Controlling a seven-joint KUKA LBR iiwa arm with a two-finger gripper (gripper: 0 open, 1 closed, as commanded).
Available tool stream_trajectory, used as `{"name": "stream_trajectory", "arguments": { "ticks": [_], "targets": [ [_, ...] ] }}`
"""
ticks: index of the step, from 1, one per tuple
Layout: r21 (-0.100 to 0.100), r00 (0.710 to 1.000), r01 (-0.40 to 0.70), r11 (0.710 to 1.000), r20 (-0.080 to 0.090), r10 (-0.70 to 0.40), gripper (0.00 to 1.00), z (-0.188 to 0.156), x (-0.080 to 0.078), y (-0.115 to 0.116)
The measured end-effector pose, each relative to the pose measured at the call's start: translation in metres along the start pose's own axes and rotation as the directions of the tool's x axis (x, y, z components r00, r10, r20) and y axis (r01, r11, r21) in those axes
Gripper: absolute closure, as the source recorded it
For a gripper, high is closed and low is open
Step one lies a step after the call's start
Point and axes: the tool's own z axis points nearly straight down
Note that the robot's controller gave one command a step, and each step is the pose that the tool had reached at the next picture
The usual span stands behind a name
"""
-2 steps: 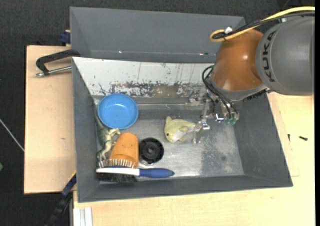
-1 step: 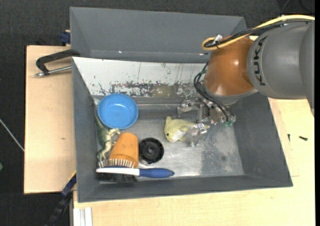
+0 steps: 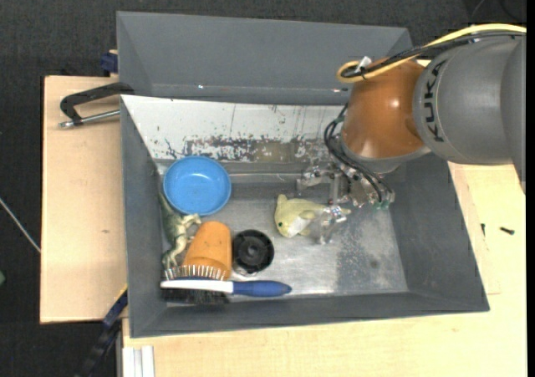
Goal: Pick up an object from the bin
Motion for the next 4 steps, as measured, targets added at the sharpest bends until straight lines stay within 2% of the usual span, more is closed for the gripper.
{"name": "stream_trajectory", "arguments": {
  "ticks": [1, 2, 3, 4],
  "targets": [
    [0.001, 1.0, 0.0, 1.0, 0.011, 0.0, 1.0, -0.002, -0.003, 0.0],
    [0.0, 1.0, 0.0, 1.0, 0.005, 0.0, 1.0, -0.006, -0.005, 0.001],
    [0.001, 1.0, 0.0, 1.0, 0.007, 0.0, 1.0, -0.027, -0.007, 0.001],
    [0.002, 1.0, 0.0, 1.0, 0.009, 0.0, 1.0, -0.072, -0.009, 0.001]
  ]
}}
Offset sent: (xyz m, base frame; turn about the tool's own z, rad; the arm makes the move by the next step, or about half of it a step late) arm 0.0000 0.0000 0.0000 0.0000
